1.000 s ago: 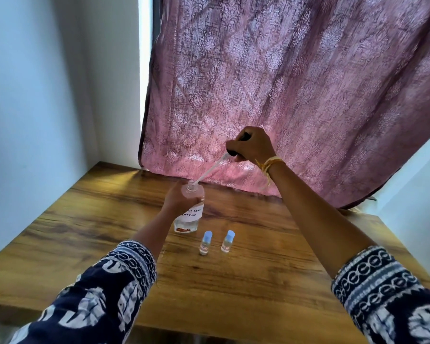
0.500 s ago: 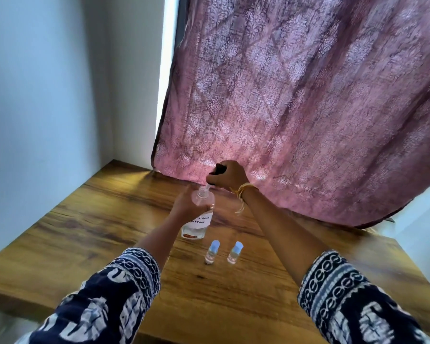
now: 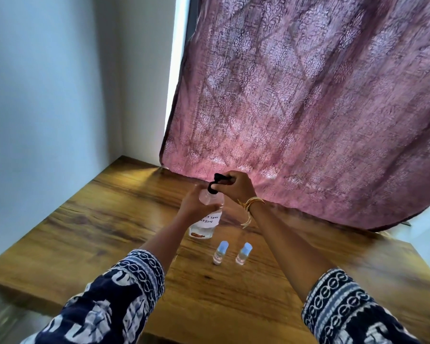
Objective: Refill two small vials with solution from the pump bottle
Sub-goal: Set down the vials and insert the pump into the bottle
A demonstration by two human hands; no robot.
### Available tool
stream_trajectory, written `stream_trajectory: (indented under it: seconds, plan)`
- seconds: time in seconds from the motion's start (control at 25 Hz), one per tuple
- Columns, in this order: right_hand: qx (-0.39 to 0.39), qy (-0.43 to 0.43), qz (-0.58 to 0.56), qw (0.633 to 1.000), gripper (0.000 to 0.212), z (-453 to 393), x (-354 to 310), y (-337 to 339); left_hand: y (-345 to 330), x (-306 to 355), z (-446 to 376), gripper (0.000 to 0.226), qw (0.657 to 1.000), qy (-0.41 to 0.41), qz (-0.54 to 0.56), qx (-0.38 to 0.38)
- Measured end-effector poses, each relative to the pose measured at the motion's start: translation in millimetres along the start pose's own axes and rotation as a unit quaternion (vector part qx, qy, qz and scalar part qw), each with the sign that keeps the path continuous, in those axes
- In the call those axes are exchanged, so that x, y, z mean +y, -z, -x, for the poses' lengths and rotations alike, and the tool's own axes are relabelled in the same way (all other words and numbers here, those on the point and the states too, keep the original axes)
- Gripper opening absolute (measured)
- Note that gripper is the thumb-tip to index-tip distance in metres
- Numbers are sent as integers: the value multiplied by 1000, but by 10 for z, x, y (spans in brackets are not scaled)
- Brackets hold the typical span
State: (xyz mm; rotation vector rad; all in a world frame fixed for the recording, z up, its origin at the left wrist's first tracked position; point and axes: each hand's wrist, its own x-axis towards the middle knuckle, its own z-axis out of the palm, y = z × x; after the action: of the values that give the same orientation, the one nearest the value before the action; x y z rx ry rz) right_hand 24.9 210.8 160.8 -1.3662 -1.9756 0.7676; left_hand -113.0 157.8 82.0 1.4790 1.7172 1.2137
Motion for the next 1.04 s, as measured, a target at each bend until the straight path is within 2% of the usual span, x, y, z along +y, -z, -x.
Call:
stream_trajectory:
  seconds: [0.08,0.2,0.32,0.6,0.84,1.04]
  plan:
    - [10,-3,-17,1000,42,53,11,-31,-1,7,4,73,1000,4,9,1]
    - [-39,8,-46,998,62,137,31,-112,18,0,4,72,1000,11,19,-5]
    - [-37,27,-76,996,53,155,54,-118,29,-8,-7,74,1000,6,19,-10]
    - [18,54,10,998,39,156,66,-156,96,-54,-23,74,999,-15,19,-40]
    - [-20,75,23,997,25,126,41,-87,158,-91,-70,76,996,0,39,-79]
    - [-27,80,29,996,25,88,11,-29,160,-79,-61,78,996,6,38,-84]
